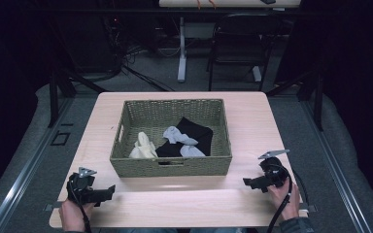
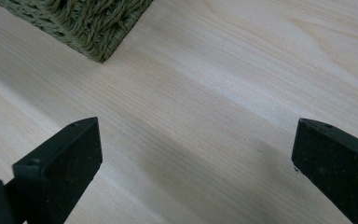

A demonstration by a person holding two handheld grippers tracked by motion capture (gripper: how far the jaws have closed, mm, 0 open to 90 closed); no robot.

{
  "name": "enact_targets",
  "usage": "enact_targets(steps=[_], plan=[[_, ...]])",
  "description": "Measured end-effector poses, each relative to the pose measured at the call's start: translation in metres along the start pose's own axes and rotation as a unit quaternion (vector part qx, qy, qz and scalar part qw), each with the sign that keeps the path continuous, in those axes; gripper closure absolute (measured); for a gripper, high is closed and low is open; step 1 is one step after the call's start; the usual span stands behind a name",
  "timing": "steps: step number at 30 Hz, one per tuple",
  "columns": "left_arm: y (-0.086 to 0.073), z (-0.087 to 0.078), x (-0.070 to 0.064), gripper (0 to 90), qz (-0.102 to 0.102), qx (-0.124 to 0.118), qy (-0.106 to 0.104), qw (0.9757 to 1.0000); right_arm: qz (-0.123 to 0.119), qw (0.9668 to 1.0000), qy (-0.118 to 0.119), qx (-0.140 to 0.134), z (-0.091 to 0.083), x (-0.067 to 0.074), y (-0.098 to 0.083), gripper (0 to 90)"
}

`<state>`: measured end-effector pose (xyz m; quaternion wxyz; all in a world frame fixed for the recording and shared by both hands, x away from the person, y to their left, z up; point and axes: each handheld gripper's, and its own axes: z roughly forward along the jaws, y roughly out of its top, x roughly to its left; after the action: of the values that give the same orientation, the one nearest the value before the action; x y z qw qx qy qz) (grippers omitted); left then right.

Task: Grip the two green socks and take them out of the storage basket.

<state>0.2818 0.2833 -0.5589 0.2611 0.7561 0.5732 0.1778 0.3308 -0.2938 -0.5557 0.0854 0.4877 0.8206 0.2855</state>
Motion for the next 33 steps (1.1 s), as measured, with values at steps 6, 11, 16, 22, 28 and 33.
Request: enact_targets(steps=[6, 11, 16, 22, 28, 33], plan=[[0.000, 0.000, 0.001, 0.0, -0.002, 0.001, -0.002, 1.0000, -0.001, 1.0000, 0.001, 0.001, 0.000, 0.000, 0.000, 1.1], [0.000, 0.000, 0.001, 0.0, -0.001, 0.001, -0.001, 1.0000, -0.003, 1.0000, -0.001, 0.001, -0.001, 0.000, 0.000, 1.2], [-0.001, -0.002, 0.002, 0.0, -0.003, 0.003, -0.001, 1.0000, -0.006, 1.0000, 0.000, 0.000, 0.000, 0.001, 0.001, 1.3], [0.004, -0.007, 0.004, 0.0, -0.007, -0.008, -0.004, 0.9999, -0.009, 0.9999, 0.005, 0.000, 0.000, -0.001, 0.003, 1.4], [0.012, -0.011, 0.000, 0.1, -0.007, -0.007, -0.011, 0.9999, 0.002, 0.9998, 0.013, -0.017, -0.006, -0.008, -0.001, 1.9], [0.016, -0.016, -0.004, 0.1, -0.010, -0.009, -0.021, 0.9997, 0.002, 0.9997, 0.019, -0.016, -0.004, -0.009, 0.000, 2.2]])
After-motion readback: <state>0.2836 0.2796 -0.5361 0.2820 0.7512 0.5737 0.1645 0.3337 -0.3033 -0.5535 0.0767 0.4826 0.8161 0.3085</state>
